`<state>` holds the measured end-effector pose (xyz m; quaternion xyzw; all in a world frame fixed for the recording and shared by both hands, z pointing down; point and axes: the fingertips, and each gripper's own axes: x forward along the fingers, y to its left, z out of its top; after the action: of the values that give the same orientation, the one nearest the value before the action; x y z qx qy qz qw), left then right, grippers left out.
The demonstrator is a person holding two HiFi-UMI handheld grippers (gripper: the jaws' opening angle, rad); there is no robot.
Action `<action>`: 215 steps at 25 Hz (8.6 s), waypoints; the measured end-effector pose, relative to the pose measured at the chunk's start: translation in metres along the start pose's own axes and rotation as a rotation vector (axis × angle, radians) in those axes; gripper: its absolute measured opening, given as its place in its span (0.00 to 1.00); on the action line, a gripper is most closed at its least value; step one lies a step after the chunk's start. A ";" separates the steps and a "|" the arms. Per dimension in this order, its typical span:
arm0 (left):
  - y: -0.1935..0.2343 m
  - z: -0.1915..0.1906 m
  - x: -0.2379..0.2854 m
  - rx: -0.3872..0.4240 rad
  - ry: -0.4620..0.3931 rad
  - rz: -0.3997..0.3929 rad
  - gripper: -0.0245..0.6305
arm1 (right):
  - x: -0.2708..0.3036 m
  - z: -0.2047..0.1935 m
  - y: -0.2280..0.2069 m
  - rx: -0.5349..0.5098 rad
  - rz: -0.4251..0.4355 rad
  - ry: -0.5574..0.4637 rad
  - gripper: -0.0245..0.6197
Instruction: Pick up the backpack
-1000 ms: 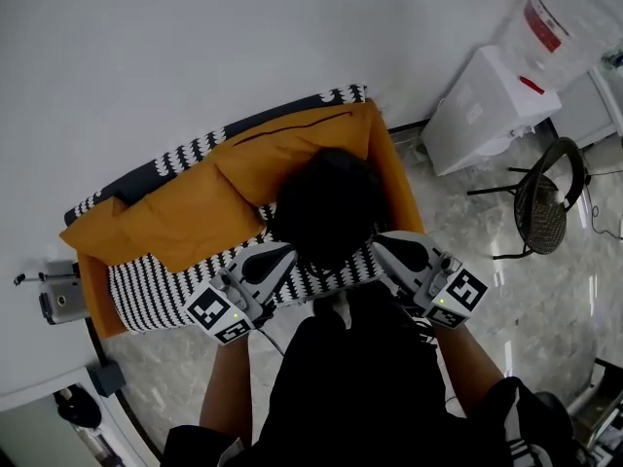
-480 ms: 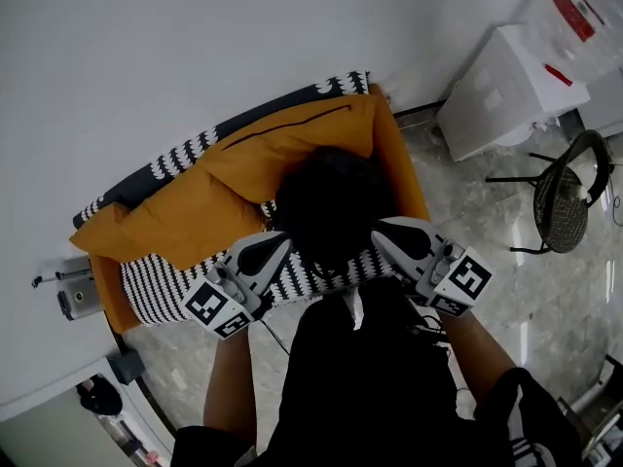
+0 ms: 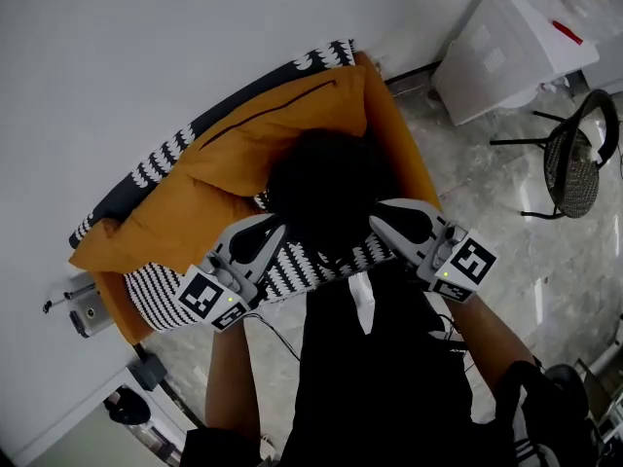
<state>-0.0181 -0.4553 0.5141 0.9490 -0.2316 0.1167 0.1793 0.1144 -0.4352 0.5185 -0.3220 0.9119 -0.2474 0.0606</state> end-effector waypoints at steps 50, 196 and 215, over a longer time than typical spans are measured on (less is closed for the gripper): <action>0.147 -0.140 0.102 0.230 0.339 -0.161 0.30 | 0.008 -0.162 -0.139 0.125 -0.406 0.089 0.28; 0.007 -0.012 -0.005 -0.120 0.122 -0.126 0.10 | -0.002 0.008 0.009 0.061 -0.143 0.214 0.09; -0.012 0.125 -0.032 0.007 -0.076 -0.107 0.10 | 0.006 0.146 0.055 -0.153 -0.053 0.069 0.09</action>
<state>-0.0229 -0.4812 0.3874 0.9643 -0.1870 0.0716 0.1732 0.1183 -0.4627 0.3647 -0.3410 0.9208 -0.1894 -0.0021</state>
